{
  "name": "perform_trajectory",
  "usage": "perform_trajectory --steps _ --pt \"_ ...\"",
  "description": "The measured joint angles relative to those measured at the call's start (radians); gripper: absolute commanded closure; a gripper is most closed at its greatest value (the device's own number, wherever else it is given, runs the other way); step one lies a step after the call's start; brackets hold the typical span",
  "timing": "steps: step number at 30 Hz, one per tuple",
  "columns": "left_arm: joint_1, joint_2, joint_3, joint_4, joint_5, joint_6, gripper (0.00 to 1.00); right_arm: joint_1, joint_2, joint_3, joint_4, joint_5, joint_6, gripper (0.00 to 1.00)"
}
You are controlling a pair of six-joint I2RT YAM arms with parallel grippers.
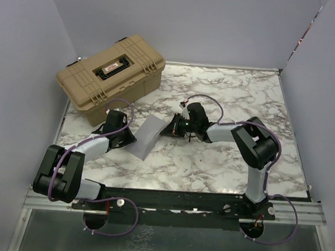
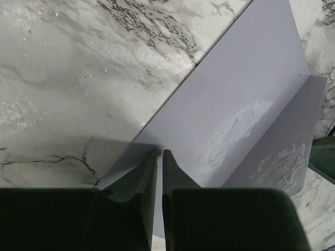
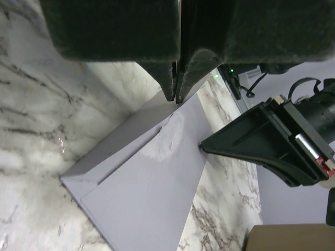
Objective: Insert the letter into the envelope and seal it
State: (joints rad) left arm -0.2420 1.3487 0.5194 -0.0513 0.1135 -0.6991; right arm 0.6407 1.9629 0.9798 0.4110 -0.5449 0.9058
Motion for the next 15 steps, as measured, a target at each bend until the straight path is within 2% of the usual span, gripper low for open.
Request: perform_trajectory --steps 11,15 --pt "0.000 0.001 0.000 0.001 0.014 0.000 0.90 0.012 0.113 0.142 -0.022 0.001 -0.021 1.00" --pt "0.000 0.001 0.000 0.002 0.017 0.000 0.91 0.044 0.146 0.201 -0.092 0.018 -0.047 1.00"
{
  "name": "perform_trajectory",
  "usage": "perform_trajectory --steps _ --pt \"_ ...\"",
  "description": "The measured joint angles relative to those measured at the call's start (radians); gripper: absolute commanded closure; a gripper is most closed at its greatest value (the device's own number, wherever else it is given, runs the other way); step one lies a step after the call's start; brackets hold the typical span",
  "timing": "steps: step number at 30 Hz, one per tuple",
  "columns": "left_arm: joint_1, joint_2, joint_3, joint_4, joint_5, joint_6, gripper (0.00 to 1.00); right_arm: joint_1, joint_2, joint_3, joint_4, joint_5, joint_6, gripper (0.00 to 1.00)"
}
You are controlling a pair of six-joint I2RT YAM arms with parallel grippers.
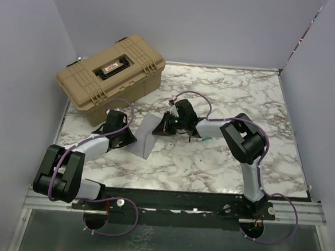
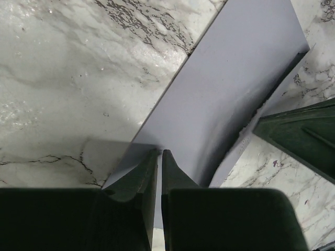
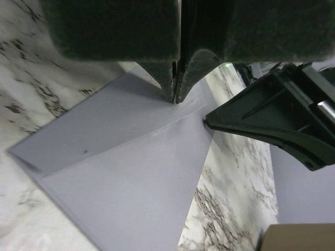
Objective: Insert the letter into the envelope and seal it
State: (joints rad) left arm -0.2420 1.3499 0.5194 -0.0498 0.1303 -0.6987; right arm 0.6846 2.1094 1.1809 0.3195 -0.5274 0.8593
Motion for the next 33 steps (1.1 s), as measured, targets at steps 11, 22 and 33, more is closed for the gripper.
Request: perform_trajectory --steps 11,22,33 --pt "0.000 -0.002 0.000 0.000 0.032 0.005 0.90 0.063 0.022 0.079 -0.174 0.129 -0.050 1.00" --pt "-0.012 -0.122 -0.103 0.145 0.262 -0.040 0.92 0.165 -0.003 0.158 -0.323 0.435 -0.153 1.00" --pt "-0.028 0.062 -0.117 0.220 0.378 -0.080 0.95 0.171 -0.018 0.159 -0.356 0.468 -0.153 1.00"
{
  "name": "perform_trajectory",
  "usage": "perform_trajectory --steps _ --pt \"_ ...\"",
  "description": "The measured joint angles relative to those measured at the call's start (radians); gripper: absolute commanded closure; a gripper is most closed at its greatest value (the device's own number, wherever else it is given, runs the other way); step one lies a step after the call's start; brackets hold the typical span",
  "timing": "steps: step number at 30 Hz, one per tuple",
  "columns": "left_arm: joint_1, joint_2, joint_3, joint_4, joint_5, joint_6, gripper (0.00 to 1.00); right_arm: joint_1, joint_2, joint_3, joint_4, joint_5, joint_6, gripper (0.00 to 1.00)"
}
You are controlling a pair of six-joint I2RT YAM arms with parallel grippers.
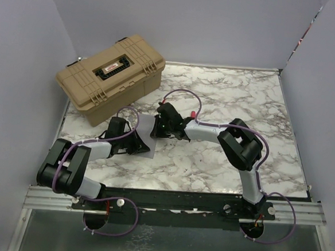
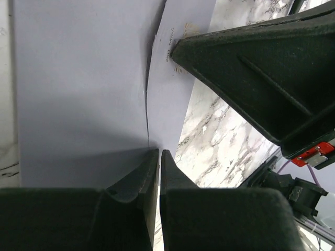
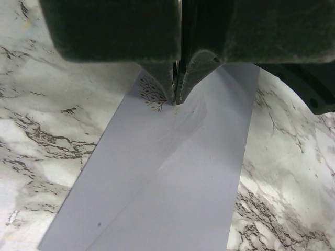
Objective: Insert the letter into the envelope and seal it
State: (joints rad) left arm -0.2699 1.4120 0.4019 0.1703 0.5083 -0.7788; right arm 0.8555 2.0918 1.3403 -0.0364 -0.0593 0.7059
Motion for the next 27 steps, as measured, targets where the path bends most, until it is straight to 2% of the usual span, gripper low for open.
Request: perform_trajectory --steps 4,12,20,27 --pt "0.000 0.021 0.017 -0.013 0.014 -0.002 1.00 0.000 -0.015 -0.027 0.020 -0.013 -0.016 1.00" --pt "-0.002 0.026 0.054 -0.090 -0.006 0.009 1.00 -0.010 -0.018 -0.067 0.092 -0.175 -0.076 1.00" --pt "-0.003 0.026 0.062 -0.110 -0.008 0.026 1.00 -0.024 0.043 -0.011 0.117 -0.230 -0.055 1.00" --pt "-0.003 0.033 0.072 -0.121 -0.003 0.037 1.00 -0.040 0.106 0.097 0.082 -0.206 -0.026 1.00"
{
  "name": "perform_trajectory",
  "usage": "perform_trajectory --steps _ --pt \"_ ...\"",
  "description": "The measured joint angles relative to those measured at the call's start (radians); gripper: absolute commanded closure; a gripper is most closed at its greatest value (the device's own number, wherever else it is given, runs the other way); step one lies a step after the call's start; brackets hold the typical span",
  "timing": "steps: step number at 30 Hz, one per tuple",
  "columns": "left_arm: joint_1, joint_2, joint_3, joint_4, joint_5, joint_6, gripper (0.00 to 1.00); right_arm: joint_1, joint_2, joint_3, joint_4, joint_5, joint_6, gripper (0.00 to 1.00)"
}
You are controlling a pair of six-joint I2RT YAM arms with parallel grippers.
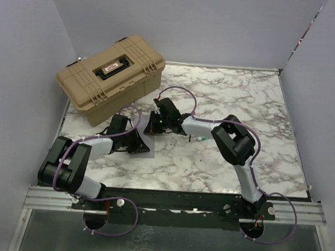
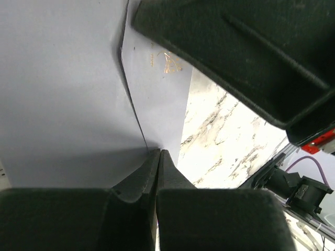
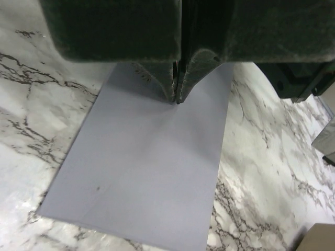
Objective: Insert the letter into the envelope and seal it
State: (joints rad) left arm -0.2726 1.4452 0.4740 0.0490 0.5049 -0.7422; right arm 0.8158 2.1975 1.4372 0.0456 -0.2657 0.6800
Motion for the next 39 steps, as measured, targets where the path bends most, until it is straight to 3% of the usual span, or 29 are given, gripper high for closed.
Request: perform_trajectory --steps 10,18,28,39 --pt "0.000 0.002 0.008 -0.014 -0.001 0.006 1.00 0.000 0.021 0.087 -0.092 0.139 -0.005 1.00" --pt "0.000 0.001 0.022 -0.040 -0.005 0.011 1.00 -0.012 0.026 0.204 -0.217 0.295 -0.149 0.97" --pt "0.000 -0.100 0.111 -0.117 -0.071 0.043 0.99 -0.014 -0.052 0.192 -0.240 0.303 -0.280 0.82" --pt "0.000 -0.068 0.147 -0.047 -0.198 0.022 1.00 0.001 -0.026 0.196 -0.253 0.259 -0.308 0.82"
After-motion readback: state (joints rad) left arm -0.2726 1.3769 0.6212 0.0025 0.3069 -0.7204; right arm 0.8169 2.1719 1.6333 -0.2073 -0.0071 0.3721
